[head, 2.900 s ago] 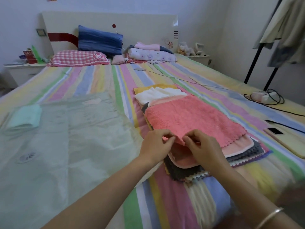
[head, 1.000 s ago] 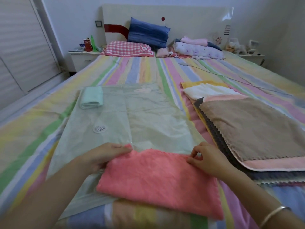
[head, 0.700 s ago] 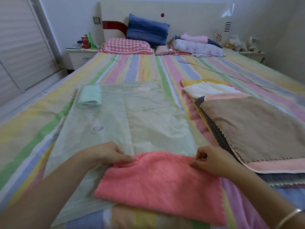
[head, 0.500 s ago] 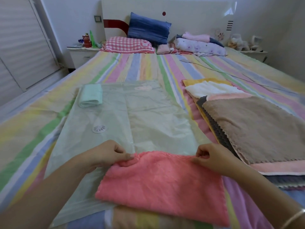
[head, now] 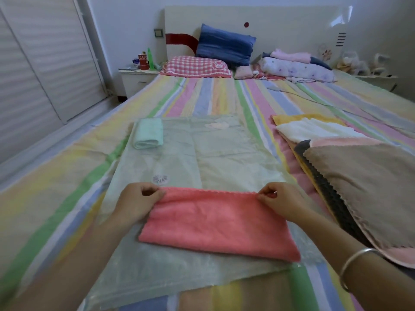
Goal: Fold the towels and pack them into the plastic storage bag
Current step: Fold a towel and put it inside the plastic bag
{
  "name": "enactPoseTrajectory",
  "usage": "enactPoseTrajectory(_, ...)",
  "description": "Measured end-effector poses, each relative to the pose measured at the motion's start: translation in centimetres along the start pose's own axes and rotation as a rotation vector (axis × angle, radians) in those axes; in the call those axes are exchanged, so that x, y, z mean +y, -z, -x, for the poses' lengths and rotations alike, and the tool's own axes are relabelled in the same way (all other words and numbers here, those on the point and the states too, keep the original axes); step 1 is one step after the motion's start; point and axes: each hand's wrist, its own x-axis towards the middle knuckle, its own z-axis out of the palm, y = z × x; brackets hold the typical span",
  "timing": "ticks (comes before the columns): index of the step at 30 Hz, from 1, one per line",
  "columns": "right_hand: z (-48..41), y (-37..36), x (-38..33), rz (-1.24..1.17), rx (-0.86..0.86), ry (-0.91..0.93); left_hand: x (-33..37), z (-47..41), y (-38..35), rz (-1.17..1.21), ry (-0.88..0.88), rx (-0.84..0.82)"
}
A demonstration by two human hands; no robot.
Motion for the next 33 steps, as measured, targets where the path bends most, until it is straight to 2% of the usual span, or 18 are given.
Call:
enactPoseTrajectory(6, -1.0, -0.3, 0.3, -0.094, -0.001, -0.048, -0.3, -2.5, -1.8, -0.100, -0.097, 0.128)
enactPoseTrajectory(14, -0.8, -0.6, 0.5, -0.127, 0.029, -0.085, 0.1, -4.7, -3.6, -0.497, -0.159, 0.225)
enactPoseTrajectory(18, -0.1, -1.0, 1.6, -0.191, 0.134, -0.226, 0.2, -4.0, -4.1, -0.574, -0.176, 0.239)
enactPoseTrajectory(22, 1.4, -0.5, 2.8, -0.090, 0.096, -0.372, 1.1, -2.0, -4.6, -0.728, -0.412, 0.278)
enactPoseTrajectory(24, 2.6, -0.2, 2.6, -0.048, -0.016, -0.400, 2.7, -0.4, -5.4, -0.669, -0.563, 0.185)
enactPoseTrajectory(27, 4.1, -0.3, 1.8, 0.106, -0.146, -0.376, 5.2, 1.9, -7.6, -0.644, -0.693, -0.179)
enactPoseTrajectory(30, 4.9, -0.7, 1.7, 0.034, -0.127, -0.320, 5.8, 3.2, -10.1, -0.782, -0.731, -0.455)
enactPoseTrajectory(33, 5.3, -0.5, 2.4, -0.186, -0.013, -0.301, 5.0, 4.0, -12.3, -0.833, -0.664, -0.526)
